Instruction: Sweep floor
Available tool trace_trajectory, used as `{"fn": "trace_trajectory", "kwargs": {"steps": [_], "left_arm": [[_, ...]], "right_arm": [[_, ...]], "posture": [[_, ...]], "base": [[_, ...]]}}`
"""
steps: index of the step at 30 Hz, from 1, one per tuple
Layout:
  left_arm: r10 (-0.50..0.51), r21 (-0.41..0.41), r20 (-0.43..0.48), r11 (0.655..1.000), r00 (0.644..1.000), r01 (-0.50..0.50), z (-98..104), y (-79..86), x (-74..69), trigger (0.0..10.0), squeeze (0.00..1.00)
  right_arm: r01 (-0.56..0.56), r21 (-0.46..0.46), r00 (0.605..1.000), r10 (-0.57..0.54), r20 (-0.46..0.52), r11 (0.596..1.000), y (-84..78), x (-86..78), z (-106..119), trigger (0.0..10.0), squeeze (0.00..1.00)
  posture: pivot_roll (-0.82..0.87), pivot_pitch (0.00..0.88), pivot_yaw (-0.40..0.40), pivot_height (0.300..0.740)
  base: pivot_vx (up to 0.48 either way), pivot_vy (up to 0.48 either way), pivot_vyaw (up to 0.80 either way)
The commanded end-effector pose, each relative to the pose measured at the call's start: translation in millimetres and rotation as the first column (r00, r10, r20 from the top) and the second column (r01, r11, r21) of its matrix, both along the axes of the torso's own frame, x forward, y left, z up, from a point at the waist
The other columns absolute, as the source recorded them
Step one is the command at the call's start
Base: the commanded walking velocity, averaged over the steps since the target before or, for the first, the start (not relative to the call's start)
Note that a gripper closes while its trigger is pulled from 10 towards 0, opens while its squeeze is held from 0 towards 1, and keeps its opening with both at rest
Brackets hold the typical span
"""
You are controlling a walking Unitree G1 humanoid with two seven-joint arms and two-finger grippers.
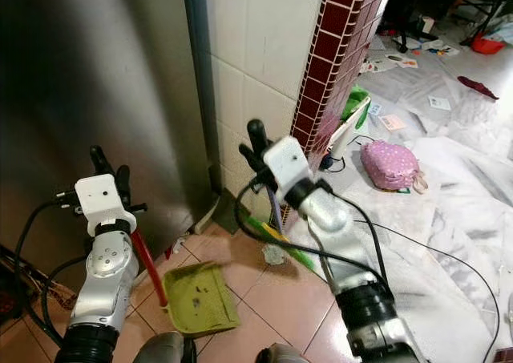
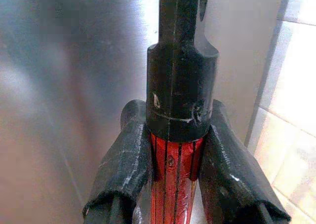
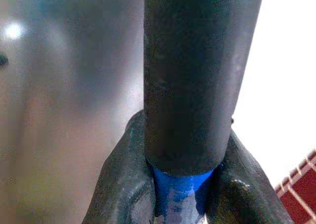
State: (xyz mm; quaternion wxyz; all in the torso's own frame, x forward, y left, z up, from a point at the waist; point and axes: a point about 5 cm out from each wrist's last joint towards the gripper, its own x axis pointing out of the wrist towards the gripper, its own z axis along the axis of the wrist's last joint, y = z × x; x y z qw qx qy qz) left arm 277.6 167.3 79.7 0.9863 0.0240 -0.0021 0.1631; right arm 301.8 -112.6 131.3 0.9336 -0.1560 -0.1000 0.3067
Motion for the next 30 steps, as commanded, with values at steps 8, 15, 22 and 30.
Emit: {"fn": "trace_trajectory", "kwargs": {"steps": [8,15,22,30], "left_arm": [[0.015,0.025,0.050,1.000,0.999,-0.016,9.0,7.7,5.1,10.0,0.00],[0.010,0.033,0.052,0.999,0.999,-0.011,10.5,7.8,7.0,10.0,0.00],[0.012,0.036,0.045,0.999,0.999,-0.013,9.4,8.4,6.6,10.0,0.00],[-0.045,0.032,0.010,0.998,0.999,0.045,3.8,-0.1,9.8,10.0,0.00]], "right_arm": [[0.057,0.013,0.997,-0.056,-0.048,0.998,-1.4,-8.0,-31.7,10.0,0.00],[-0.060,0.030,0.988,0.063,-0.140,0.998,-1.2,-13.3,-33.7,10.0,0.00],[-0.308,0.028,0.921,0.306,-0.242,0.951,-8.8,-29.4,-24.1,10.0,0.00],[-0.352,0.178,0.892,0.387,-0.233,0.919,-27.6,-20.9,27.7,10.0,0.00]], "posture": [[0.02,0.013,-0.014,0.740],[0.01,0.010,-0.015,0.740],[0.00,0.010,-0.014,0.740],[-0.02,0.013,-0.003,0.740]], "base": [[0.000,0.000,0.00],[0.000,0.000,0.00],[0.000,0.000,0.00],[0.000,0.000,0.00]]}}
